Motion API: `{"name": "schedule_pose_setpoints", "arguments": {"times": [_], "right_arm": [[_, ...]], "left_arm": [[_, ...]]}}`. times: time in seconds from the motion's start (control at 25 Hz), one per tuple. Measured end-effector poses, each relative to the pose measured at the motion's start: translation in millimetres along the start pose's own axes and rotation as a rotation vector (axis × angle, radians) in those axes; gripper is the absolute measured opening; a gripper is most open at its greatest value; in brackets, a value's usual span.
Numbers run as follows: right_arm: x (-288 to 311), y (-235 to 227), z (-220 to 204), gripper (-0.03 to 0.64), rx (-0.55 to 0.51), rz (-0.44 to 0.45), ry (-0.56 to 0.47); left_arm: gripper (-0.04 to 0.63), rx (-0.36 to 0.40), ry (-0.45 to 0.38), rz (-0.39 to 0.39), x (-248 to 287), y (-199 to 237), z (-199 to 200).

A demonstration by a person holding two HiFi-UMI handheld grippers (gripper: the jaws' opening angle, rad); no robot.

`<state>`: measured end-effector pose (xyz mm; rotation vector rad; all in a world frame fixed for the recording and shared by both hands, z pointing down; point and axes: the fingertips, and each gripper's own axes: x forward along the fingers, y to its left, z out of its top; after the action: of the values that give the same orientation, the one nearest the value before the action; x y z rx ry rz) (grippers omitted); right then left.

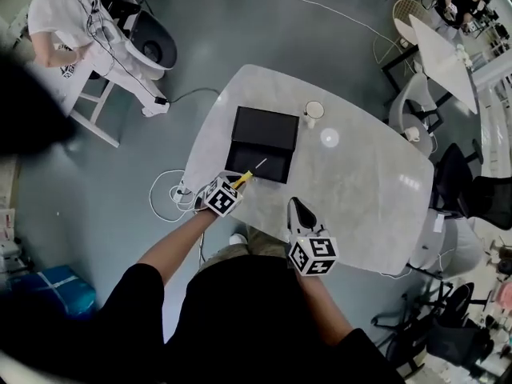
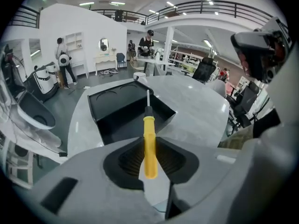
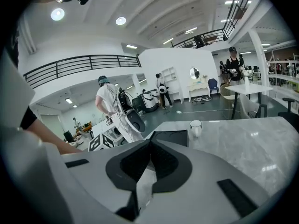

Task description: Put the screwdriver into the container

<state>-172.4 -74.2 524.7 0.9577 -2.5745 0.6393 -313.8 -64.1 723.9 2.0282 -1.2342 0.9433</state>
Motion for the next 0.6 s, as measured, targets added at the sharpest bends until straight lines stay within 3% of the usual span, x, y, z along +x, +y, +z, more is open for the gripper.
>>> {"name": "schedule_pose_setpoints", "arguments": {"times": [0.6], "right_arm": [[42, -82, 11, 0.012, 0.115, -0.134, 0.019]], "left_arm": [[0.086, 0.232, 0.151, -0.111, 69, 30, 31]]}}
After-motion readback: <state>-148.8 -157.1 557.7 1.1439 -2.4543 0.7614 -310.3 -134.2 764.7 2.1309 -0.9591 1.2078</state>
